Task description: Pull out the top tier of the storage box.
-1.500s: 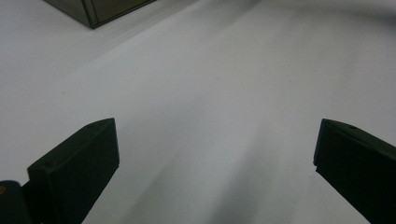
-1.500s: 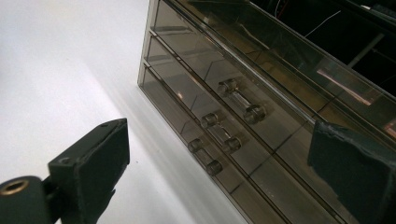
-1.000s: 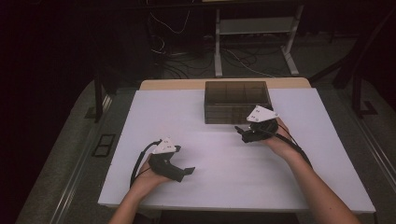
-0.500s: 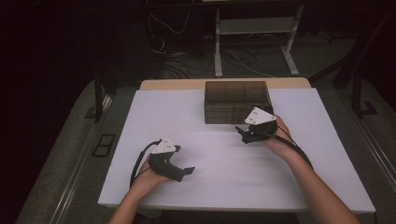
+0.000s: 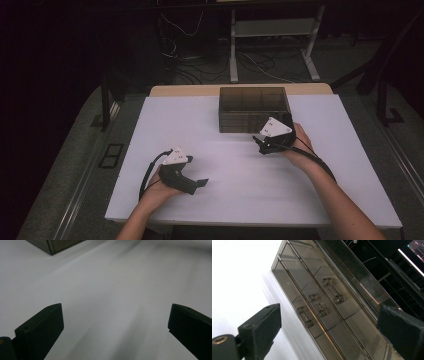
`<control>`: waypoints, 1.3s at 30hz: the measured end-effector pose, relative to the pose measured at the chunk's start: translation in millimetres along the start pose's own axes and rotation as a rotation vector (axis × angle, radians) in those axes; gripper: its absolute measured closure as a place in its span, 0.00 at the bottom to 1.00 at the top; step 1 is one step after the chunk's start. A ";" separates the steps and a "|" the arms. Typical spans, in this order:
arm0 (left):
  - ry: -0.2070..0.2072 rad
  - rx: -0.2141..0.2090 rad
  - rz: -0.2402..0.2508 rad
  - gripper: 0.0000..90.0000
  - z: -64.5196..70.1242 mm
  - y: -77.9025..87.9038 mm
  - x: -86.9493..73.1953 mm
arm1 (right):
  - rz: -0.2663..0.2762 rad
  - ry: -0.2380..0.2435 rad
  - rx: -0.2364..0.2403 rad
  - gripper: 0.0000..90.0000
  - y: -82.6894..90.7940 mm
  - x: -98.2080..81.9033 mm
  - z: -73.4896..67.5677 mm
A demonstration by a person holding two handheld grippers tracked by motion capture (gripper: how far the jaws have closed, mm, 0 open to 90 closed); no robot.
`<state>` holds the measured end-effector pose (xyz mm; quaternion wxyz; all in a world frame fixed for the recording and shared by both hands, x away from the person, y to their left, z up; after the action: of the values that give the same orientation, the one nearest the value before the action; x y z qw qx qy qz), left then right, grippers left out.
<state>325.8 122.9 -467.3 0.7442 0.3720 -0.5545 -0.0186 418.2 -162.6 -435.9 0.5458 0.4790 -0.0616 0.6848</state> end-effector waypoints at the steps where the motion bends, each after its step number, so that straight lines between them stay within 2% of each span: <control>1: -0.001 0.000 -0.001 0.00 -0.1 0.0 -0.1 | 0.000 0.008 -0.003 0.06 0.0 0.0 0.0; 21: -0.003 0.002 -0.003 0.00 -0.1 0.2 -0.1 | -0.023 0.129 -0.058 0.06 -0.7 -0.4 -2.9; 39: -0.004 0.001 -0.003 0.00 -0.1 0.2 -0.2 | -0.035 0.202 -0.098 0.06 -0.9 0.2 -6.5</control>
<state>325.8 123.2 -467.4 0.7428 0.3733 -0.5554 -0.0199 415.1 -158.2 -439.6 0.5838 0.3815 -0.0314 0.7160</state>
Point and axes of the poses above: each handheld gripper's, and its own axes: y roughly backward along the jaws, x roughly out of its top, z roughly to its right, the point moved 5 cm from there along -y, roughly forward along the jaws
